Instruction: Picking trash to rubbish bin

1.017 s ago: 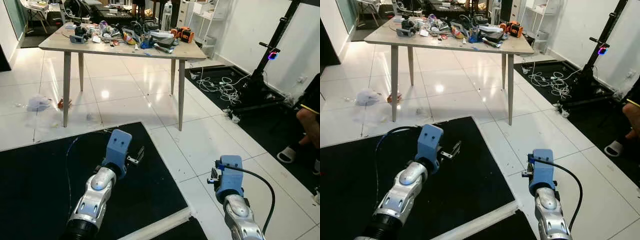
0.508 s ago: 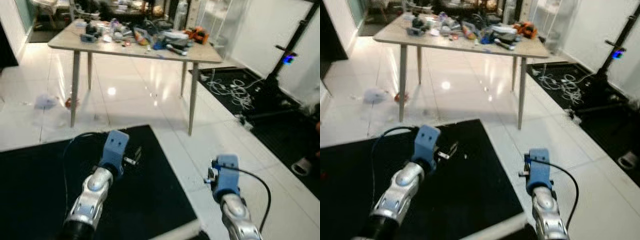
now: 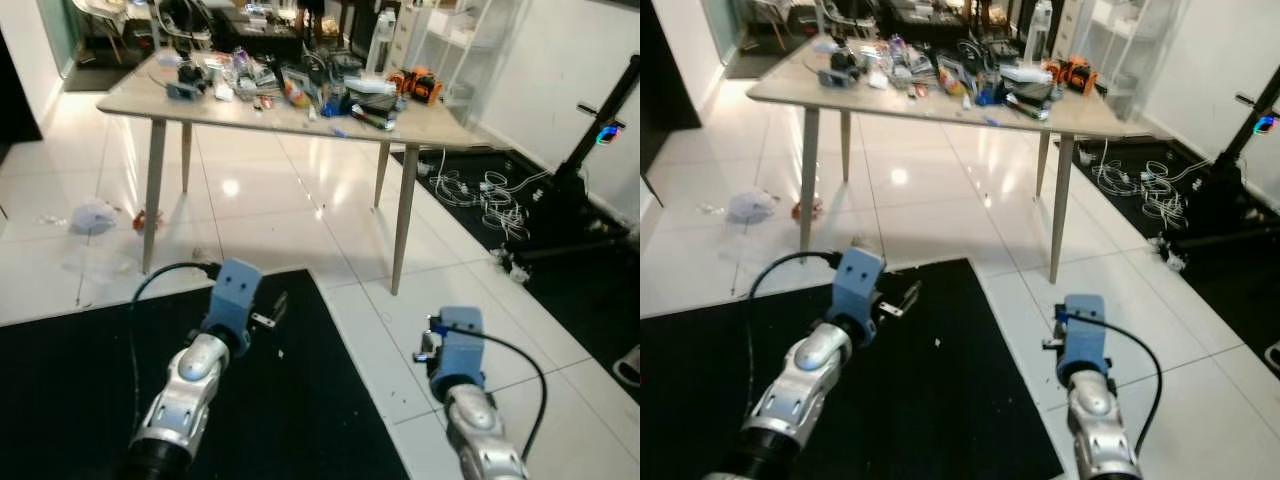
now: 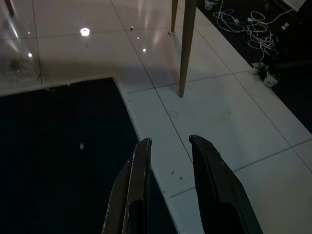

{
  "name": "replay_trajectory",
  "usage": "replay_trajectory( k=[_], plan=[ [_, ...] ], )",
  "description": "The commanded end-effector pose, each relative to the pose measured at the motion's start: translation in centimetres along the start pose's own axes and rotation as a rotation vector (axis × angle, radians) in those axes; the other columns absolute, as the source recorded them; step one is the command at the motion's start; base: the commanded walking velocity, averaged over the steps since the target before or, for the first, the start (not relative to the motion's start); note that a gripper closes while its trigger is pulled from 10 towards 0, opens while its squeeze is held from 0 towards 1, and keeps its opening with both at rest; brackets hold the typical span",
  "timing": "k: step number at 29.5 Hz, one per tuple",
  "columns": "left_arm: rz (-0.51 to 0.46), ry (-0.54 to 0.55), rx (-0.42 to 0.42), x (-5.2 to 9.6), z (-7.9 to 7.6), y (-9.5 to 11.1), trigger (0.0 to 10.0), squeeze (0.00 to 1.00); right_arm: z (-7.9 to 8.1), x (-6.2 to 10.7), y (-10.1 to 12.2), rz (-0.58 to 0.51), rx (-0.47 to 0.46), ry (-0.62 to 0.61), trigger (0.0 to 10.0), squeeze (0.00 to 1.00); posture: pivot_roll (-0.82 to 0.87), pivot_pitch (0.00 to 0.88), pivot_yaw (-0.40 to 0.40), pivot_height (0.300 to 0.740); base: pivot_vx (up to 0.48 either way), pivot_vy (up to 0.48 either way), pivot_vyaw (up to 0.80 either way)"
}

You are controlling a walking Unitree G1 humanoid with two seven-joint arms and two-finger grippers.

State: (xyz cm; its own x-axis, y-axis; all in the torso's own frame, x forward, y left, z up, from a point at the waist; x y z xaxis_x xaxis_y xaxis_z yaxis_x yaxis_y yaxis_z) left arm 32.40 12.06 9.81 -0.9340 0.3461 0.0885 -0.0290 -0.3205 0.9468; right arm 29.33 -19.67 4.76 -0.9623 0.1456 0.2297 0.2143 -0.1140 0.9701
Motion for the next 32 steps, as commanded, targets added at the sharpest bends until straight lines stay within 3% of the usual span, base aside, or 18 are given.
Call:
replay_trajectory(
  k=[1,7,32],
  plan=[
    [-0.001,-0.024,-0.002,-0.12,-0.64,0.01,10.0,0.00,-0.83,0.08,-0.34,0.017,-0.011,-0.023,10.0,0.00,-0.08,0.038,-0.061,0.740,0.386,0.000,0.00],
    [-0.001,-0.029,-0.005,-0.10,-0.77,0.01,10.0,0.00,-0.74,0.02,-0.20,0.011,-0.018,-0.021,10.0,0.00,-0.08,0.032,-0.059,0.740,0.386,0.000,-0.74],
    [0.018,0.014,0.006,-0.24,-0.20,-0.21,10.0,0.00,-0.48,0.00,-0.15,0.008,0.015,0.004,10.0,0.00,-0.09,0.028,-0.061,0.740,0.381,0.000,0.00]
  ],
)
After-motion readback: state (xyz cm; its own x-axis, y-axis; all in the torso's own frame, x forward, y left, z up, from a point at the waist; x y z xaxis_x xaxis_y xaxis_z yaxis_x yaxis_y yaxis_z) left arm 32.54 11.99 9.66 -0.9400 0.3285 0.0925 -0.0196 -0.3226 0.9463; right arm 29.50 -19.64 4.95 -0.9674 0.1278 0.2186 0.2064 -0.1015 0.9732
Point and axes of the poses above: a point about 5 cm out from each wrist's last joint towards the gripper, its own x axis pointing back from the gripper into the wrist, its own y axis along the axis of the wrist's last joint, z = x × y, the point moved 1 cm from there along -x, pointing out of the wrist towards the gripper, and after that the axes turned 10 degrees about -x, right-handed, at the moved point
